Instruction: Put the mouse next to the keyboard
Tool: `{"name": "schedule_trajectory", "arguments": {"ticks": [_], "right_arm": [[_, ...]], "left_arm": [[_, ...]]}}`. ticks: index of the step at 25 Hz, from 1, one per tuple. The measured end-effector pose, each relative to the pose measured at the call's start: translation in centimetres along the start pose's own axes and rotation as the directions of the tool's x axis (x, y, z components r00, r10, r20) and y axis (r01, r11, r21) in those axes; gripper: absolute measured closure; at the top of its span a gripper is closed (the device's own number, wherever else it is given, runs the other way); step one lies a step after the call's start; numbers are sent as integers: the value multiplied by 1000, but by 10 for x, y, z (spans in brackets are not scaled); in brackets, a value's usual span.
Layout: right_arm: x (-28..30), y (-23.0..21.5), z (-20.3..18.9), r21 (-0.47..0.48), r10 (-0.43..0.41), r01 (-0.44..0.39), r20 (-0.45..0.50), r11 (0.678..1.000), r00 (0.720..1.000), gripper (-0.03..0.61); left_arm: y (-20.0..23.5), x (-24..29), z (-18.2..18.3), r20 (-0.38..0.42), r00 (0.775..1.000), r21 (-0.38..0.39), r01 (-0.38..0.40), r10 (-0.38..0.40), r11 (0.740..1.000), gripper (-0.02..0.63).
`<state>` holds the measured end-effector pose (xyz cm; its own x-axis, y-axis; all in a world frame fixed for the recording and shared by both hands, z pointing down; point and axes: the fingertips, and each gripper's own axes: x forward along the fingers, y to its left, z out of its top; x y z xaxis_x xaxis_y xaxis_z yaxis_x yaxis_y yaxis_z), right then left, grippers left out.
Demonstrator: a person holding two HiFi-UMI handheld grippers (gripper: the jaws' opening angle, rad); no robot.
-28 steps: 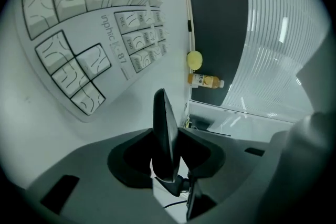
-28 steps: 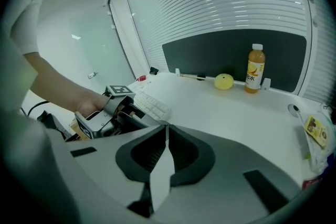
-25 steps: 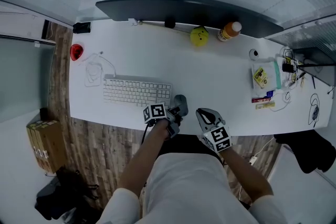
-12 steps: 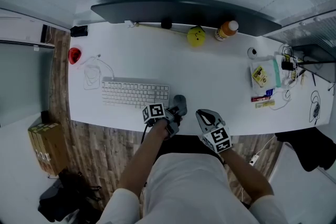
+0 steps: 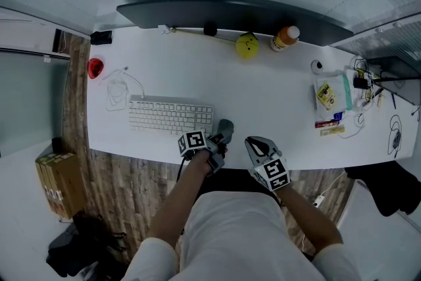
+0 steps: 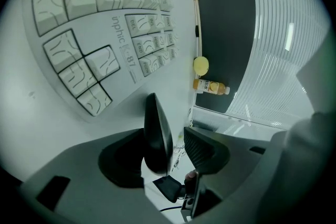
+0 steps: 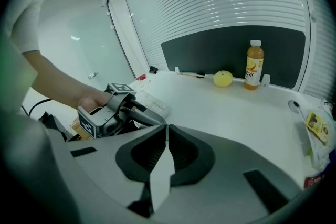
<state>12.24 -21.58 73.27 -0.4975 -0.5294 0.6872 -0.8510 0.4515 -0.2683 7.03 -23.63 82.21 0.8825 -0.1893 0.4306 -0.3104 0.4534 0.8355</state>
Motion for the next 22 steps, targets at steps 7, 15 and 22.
{"name": "schedule_trajectory", "arguments": {"ticks": [7,15,22], "right_arm": [[1,1,-4,-18,3,-3,-9,1000,1000,540],[-1,6,-9,-30,14,-14,-16,999,1000,540],[-3,9,-12,-43,21,-22,-22,999,1000,540]], "left_arm": [[11,-14,-1,106,994,-117,15,-3,993,334],[29,-23,-7,165,983,-182,-51,82,982,272],[42,-35,-10,245,947,-269,-140,208,953,233]]}}
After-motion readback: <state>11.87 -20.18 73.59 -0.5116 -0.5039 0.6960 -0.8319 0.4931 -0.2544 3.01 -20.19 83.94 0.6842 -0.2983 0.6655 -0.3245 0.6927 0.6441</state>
